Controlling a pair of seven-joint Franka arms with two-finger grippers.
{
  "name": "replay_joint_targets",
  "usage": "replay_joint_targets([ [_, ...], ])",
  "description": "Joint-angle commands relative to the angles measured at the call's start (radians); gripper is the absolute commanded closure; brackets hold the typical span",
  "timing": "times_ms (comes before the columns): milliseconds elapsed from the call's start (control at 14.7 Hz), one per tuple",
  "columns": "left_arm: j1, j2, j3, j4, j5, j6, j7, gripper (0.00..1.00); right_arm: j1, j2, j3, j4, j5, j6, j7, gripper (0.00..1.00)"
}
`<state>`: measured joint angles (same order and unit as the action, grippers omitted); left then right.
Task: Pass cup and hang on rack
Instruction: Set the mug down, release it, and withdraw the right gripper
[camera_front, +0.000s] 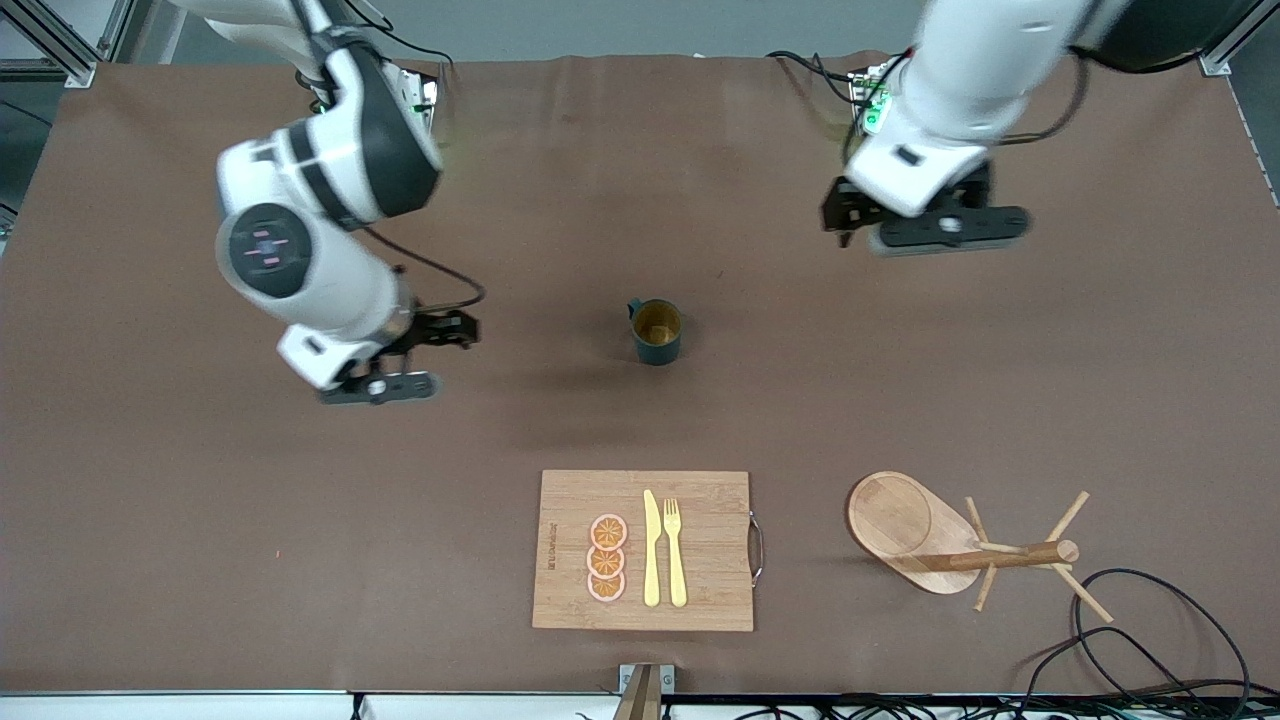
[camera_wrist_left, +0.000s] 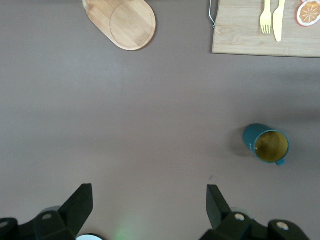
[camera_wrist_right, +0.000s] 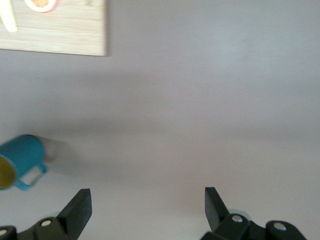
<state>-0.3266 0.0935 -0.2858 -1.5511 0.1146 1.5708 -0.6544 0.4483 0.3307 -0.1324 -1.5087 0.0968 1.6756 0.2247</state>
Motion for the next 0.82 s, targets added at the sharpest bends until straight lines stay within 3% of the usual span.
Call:
replay_joint_targets([
  [0, -0.113, 0.061, 0.002, 0.025, 0.063, 0.038, -0.157, 0.00, -0.141, -0.006, 0.016, 0.065, -0.028, -0.086, -0.149, 0.00],
  [341, -0.281, 0.159, 0.002, 0.025, 0.180, 0.084, -0.442, 0.00, -0.354, -0.007, 0.013, 0.130, -0.048, -0.152, -0.398, 0.00],
  [613, -0.370, 0.245, 0.002, 0.025, 0.238, 0.237, -0.683, 0.00, -0.398, -0.021, 0.007, 0.157, -0.084, -0.180, -0.390, 0.00],
  [749, -0.426, 0.297, 0.002, 0.025, 0.321, 0.245, -0.776, 0.00, -0.399, -0.032, 0.005, 0.163, -0.114, -0.180, -0.387, 0.00],
])
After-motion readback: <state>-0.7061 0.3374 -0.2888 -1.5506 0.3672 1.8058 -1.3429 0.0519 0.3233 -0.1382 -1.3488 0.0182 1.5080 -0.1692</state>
